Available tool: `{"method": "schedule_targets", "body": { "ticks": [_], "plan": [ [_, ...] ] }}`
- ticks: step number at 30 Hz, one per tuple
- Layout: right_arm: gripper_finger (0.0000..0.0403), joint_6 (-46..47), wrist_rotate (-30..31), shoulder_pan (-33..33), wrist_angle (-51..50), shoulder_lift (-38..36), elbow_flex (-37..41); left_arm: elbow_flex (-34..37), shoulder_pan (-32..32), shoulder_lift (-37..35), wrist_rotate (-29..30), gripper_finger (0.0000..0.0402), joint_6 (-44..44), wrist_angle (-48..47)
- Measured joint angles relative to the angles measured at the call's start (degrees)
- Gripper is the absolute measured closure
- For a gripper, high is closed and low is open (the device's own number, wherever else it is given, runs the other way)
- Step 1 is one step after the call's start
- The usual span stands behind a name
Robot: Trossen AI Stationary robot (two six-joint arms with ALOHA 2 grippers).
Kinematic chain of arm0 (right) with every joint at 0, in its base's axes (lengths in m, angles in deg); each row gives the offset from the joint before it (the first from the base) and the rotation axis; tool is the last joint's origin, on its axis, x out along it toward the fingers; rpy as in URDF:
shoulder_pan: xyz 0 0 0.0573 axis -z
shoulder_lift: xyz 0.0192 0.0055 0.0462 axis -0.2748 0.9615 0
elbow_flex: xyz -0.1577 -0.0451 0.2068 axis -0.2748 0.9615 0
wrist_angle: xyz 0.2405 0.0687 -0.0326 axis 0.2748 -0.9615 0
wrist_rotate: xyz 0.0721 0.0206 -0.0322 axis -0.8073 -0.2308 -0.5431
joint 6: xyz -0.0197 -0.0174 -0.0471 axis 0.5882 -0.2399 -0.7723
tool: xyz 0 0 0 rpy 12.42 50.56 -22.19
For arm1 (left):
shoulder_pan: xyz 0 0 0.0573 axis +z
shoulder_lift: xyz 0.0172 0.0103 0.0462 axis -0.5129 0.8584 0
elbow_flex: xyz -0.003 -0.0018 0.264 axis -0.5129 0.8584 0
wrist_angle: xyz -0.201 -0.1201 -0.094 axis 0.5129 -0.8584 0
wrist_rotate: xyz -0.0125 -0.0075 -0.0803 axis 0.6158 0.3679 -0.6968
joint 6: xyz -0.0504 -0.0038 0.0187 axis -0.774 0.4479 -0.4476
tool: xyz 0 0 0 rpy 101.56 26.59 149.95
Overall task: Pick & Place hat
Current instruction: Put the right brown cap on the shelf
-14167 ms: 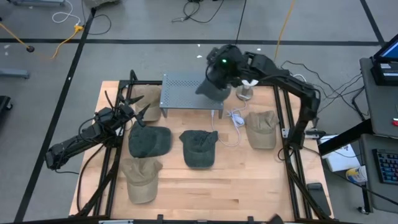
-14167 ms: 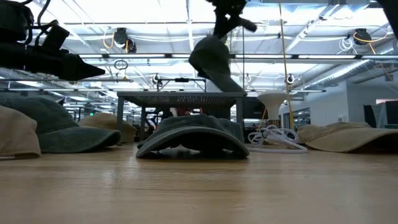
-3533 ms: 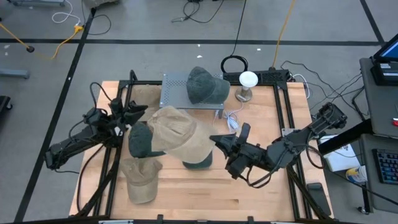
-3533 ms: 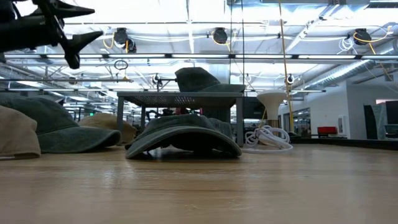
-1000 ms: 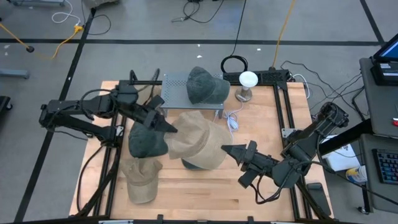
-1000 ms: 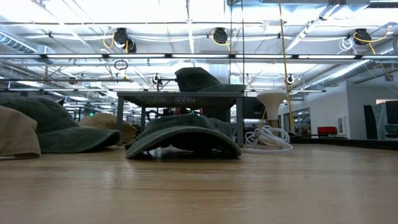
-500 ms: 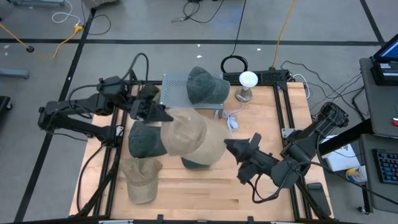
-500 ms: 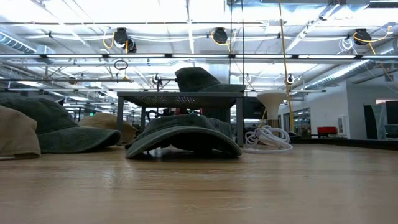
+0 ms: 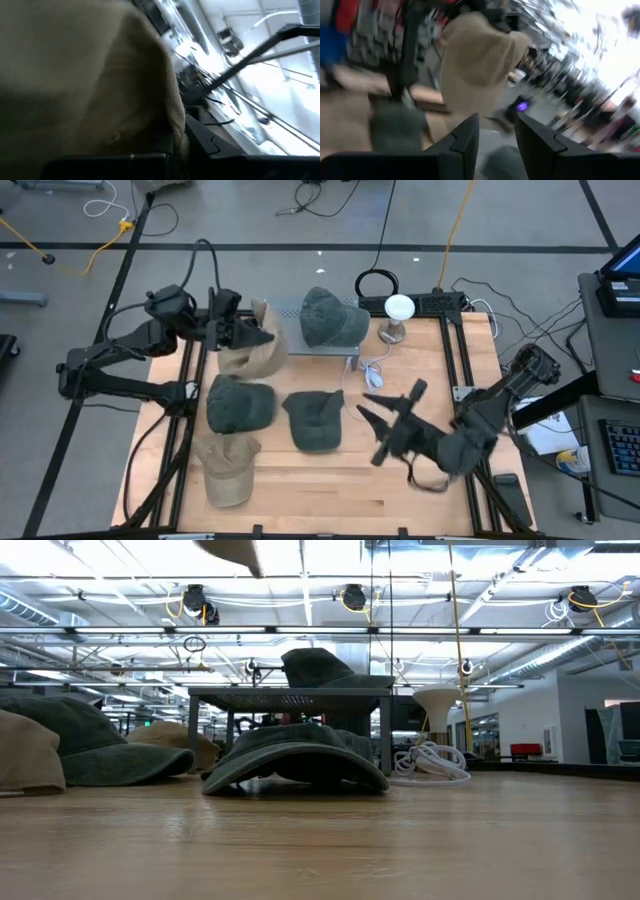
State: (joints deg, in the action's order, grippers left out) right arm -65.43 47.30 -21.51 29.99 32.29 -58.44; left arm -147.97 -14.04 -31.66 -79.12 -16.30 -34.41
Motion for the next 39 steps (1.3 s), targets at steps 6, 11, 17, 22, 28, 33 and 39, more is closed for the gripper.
{"method": "schedule_targets", "body": {
  "ticks": [6,11,17,22,28,33,39],
  "plan": [
    [0.0282,19.46,-4.87,6.9,8.97,0.0,0.0,0.0,-0.21,0.02,10.47,0.0383,7.97,2.27],
    [0.028,31.77,-15.23,11.55,10.48,0.04,0.0,0.0,-1.74,0.15,18.55,0.0383,14.93,7.08],
    [0.028,50.52,-23.04,16.85,10.41,1.49,0.09,-0.02,-3.98,0.56,23.83,0.0383,25.8,14.57],
    [0.028,68.35,-33.67,21.46,11.92,3.01,-0.09,-0.02,-5.64,0.59,23.91,0.0383,34.24,18.16],
    [0.028,81.43,-40.69,25.12,11.81,4.73,0.07,-0.02,-8.14,0.6,21.33,0.0383,45.06,24.52],
    [0.028,87.62,-48.44,28.03,12.66,6.13,0.07,-0.02,-10.5,0.63,18.98,0.0383,53.56,28.01],
    [0.028,84.91,-51.26,30.26,17.11,7.48,-0.15,-0.02,-12.92,0.57,17.19,0.0383,58.98,31.67]
  ]
}}
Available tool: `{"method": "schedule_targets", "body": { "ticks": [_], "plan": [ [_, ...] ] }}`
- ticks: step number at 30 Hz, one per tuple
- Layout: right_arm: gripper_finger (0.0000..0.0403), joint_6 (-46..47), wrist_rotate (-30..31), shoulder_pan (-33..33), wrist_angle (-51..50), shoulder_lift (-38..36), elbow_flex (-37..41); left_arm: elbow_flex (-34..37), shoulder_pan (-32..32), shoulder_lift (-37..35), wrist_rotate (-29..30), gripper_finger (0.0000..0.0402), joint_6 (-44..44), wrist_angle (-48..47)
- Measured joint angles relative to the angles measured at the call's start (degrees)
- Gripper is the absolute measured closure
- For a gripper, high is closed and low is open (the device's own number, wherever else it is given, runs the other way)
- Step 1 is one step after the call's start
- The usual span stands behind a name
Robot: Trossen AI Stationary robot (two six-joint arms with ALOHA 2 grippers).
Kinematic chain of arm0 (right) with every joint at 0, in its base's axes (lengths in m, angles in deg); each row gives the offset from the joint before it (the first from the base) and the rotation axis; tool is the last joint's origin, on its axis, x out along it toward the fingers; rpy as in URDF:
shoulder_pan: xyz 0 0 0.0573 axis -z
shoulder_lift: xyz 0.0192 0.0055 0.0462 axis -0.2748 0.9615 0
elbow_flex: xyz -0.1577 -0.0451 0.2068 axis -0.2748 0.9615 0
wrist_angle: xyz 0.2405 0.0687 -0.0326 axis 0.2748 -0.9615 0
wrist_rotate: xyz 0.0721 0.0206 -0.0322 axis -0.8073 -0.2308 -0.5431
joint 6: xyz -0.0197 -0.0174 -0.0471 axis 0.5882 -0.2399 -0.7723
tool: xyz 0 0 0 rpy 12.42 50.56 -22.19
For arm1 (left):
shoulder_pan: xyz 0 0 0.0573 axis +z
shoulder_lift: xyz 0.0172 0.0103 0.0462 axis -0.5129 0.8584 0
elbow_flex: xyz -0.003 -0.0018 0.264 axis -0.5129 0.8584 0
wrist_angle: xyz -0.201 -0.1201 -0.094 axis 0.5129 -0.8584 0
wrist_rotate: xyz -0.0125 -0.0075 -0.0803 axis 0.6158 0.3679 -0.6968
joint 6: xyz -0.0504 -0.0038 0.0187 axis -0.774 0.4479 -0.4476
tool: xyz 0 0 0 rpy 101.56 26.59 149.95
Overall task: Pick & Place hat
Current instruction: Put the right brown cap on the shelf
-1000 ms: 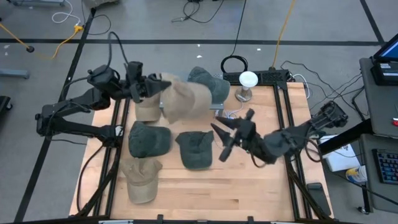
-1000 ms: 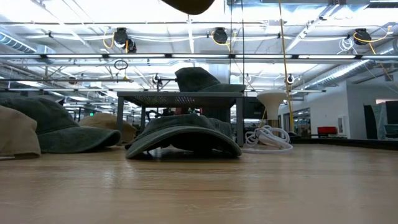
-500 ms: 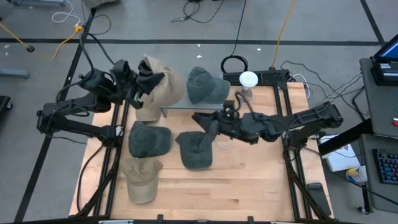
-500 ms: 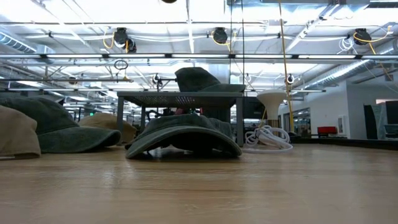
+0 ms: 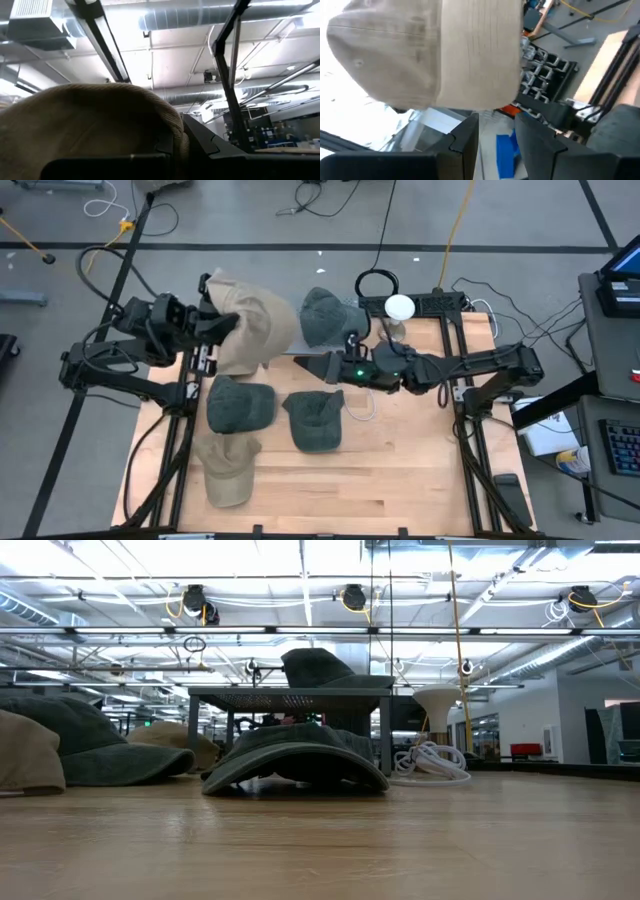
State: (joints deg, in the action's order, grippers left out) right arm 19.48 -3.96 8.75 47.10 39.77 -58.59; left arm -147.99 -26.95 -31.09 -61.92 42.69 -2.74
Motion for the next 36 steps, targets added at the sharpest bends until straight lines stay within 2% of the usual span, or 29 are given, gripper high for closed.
{"method": "schedule_targets", "body": {
  "ticks": [11,14,24,36],
  "plan": [
    [0.028,-2.7,-7.07,2.06,8.14,4.95,0.11,0.0,-1.42,0.04,0.56,0.0383,3.37,1.31],
    [0.028,-3.69,-7.48,2.14,11.45,5.94,0.17,0.0,-1.42,0.04,0.53,0.0383,4.45,2.75],
    [0.028,-15.91,-7.17,2.14,23.88,8.98,0.13,0.0,-1.42,0.02,0.55,0.0383,4.44,2.9],
    [0.028,-15.77,-7.05,2.71,23.2,9.98,0.22,-1.13,-1.31,0.01,1.97,0.0383,5.07,6.49]
  ]
}}
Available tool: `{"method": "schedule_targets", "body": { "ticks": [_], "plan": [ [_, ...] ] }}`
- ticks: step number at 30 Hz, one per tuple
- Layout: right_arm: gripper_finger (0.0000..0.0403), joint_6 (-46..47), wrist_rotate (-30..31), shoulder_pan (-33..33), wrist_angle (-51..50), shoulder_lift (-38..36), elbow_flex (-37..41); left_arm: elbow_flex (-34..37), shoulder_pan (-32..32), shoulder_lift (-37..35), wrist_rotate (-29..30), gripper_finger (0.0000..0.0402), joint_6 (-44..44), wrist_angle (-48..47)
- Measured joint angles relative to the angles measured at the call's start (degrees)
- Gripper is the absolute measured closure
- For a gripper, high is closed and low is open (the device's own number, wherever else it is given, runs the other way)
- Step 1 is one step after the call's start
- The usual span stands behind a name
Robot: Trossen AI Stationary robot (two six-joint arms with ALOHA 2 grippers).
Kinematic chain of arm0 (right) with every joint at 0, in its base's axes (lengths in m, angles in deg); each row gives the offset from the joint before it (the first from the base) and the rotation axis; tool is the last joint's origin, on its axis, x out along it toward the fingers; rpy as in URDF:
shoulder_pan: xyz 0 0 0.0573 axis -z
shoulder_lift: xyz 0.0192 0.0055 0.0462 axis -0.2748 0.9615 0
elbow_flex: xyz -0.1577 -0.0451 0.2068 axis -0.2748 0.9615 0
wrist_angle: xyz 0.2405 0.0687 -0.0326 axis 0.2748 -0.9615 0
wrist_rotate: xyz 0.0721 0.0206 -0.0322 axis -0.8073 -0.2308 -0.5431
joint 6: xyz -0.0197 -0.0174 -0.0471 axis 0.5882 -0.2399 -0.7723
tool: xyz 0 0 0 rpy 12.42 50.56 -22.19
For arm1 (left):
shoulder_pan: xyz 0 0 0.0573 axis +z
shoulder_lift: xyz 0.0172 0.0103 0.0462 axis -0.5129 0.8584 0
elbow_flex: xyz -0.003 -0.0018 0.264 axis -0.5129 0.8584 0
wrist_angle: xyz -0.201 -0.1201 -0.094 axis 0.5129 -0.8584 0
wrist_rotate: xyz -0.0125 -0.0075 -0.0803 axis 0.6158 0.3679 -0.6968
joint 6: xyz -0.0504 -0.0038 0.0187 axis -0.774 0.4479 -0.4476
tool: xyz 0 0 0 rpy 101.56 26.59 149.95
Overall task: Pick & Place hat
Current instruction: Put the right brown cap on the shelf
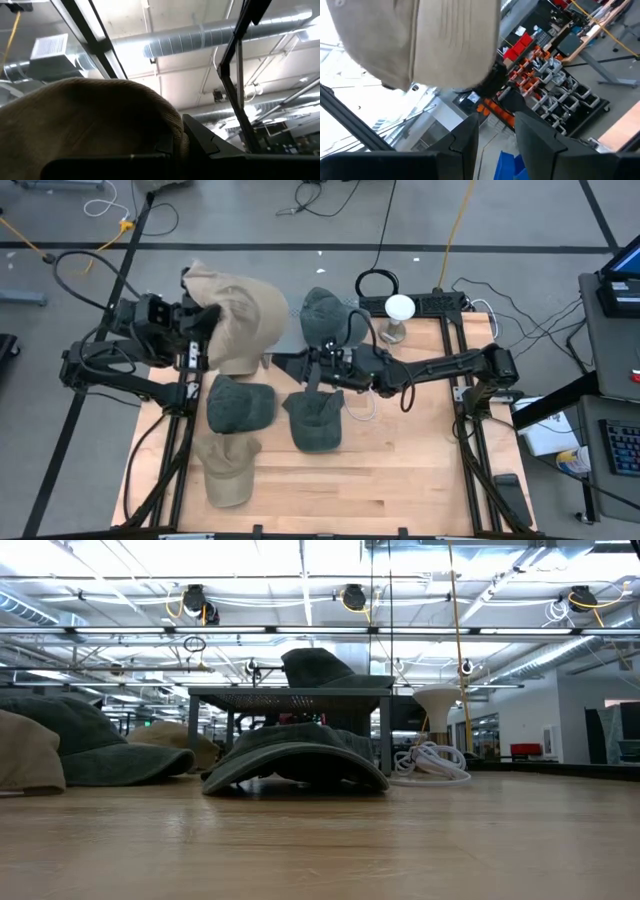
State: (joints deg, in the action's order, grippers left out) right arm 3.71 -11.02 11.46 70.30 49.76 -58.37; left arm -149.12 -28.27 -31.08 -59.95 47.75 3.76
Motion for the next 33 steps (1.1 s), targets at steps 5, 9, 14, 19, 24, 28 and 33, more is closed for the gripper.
{"method": "schedule_targets", "body": {
  "ticks": [5,9,14,19,24,28,33],
  "plan": [
    [0.028,-0.1,-0.13,0.02,2.56,0.07,0.0,-0.71,-0.63,0.36,-0.41,0.0383,1.96,-2.09],
    [0.028,-0.1,-0.16,0.02,2.62,0.03,-0.02,-0.75,-1.63,3.44,-0.48,0.0383,2.28,-0.11],
    [0.028,-0.1,-0.08,-0.09,2.7,0.07,-0.02,-1.48,-2.67,7.77,-0.5,0.0383,2.26,3.89],
    [0.028,-0.16,3.43,-0.82,5.98,0.07,-0.02,-5.74,-4.83,10.04,-1.07,0.0383,3.94,3.66],
    [0.028,-0.84,4.34,-1.25,13.67,0.07,-0.02,-9.46,-7.23,10.37,-0.42,0.0383,9.63,-0.12],
    [0.028,-5.73,1.09,-1.38,20.63,0.0,0.6,-10.2,-8.64,10.44,-0.15,0.0383,10.22,-2.59],
    [0.028,-4.45,-3.91,-1.37,24.92,0.02,1.78,-10.22,-9.76,10.35,1.27,0.0383,11.07,-3.41]
  ]
}}
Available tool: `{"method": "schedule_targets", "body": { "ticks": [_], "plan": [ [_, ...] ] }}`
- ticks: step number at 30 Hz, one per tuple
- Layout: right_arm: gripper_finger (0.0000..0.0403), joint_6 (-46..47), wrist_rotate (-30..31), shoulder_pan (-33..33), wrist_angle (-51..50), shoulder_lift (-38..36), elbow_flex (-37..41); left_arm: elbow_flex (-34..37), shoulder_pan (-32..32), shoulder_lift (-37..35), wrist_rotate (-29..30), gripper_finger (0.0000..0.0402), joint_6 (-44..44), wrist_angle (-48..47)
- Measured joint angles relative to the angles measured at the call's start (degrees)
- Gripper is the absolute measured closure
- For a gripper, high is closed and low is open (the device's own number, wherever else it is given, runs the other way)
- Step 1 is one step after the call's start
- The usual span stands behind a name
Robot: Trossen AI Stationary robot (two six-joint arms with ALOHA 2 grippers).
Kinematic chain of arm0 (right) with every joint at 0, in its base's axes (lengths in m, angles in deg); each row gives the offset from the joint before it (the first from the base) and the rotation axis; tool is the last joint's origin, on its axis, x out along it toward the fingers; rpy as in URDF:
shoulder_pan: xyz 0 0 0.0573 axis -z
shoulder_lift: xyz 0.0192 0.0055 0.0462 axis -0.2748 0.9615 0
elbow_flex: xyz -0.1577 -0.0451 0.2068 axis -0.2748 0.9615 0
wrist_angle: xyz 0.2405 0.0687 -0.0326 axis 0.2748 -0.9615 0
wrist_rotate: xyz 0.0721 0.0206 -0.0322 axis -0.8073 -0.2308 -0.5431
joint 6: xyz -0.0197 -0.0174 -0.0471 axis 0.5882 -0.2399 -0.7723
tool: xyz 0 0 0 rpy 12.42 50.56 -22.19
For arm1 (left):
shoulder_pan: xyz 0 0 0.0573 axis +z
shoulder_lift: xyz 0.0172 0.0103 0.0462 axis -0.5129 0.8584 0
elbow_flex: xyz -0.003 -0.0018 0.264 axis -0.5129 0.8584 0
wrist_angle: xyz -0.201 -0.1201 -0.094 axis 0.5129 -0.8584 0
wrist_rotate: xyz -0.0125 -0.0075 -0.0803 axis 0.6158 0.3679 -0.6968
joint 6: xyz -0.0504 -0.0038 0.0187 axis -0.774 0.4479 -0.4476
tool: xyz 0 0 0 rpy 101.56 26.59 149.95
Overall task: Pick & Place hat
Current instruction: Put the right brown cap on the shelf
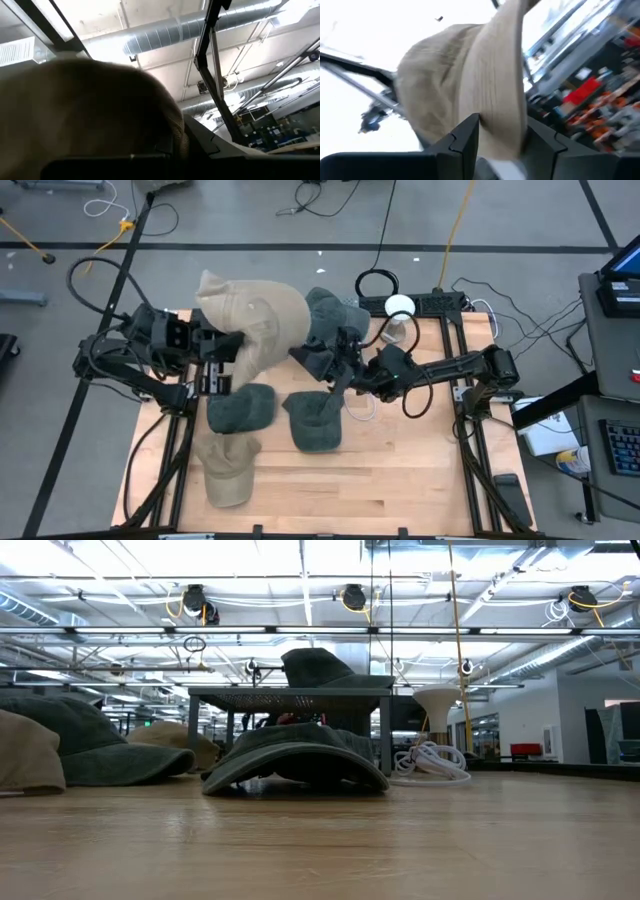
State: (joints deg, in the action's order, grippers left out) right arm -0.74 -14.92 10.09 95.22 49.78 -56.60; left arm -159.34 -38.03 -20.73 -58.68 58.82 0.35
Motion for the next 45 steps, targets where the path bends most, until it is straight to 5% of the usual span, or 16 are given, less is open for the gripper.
{"method": "schedule_targets", "body": {
  "ticks": [4,12,17,25,34,40,45],
  "plan": [
    [0.0292,1.3,-6.18,0.24,2.84,0.0,1.3,0.0,-0.29,0.09,-0.24,0.0383,-0.23,-2.41],
    [0.0392,2.55,-7.42,-1.21,8.66,0.0,2.79,0.0,-1.54,0.04,0.22,0.0379,-2.68,-4.88],
    [0.0397,7.16,-11.27,-1.83,7.71,-2.72,3.03,0.0,-1.58,-1.09,-0.23,0.0306,-13.77,-11.73],
    [0.0398,2.34,-22.21,-2.49,-24.69,-16.96,2.97,0.09,-1.6,-3.78,-5.93,0.021,-30.53,-29.87],
    [0.0398,-7.25,-32.55,-1.77,-59.63,-31.73,2.86,0.07,-1.11,-5.9,-15.85,0.0191,-44.43,-45.9],
    [0.0398,-6.56,-44.01,-0.89,-70.65,-34.47,2.86,0.07,1.93,-5.84,-23.96,0.019,-52.57,-49.65],
    [0.0398,-4.11,-53.18,-0.88,-72.07,-32.87,2.86,0.07,5.38,-5.08,-24.31,0.019,-56.13,-49.85]
  ]
}}
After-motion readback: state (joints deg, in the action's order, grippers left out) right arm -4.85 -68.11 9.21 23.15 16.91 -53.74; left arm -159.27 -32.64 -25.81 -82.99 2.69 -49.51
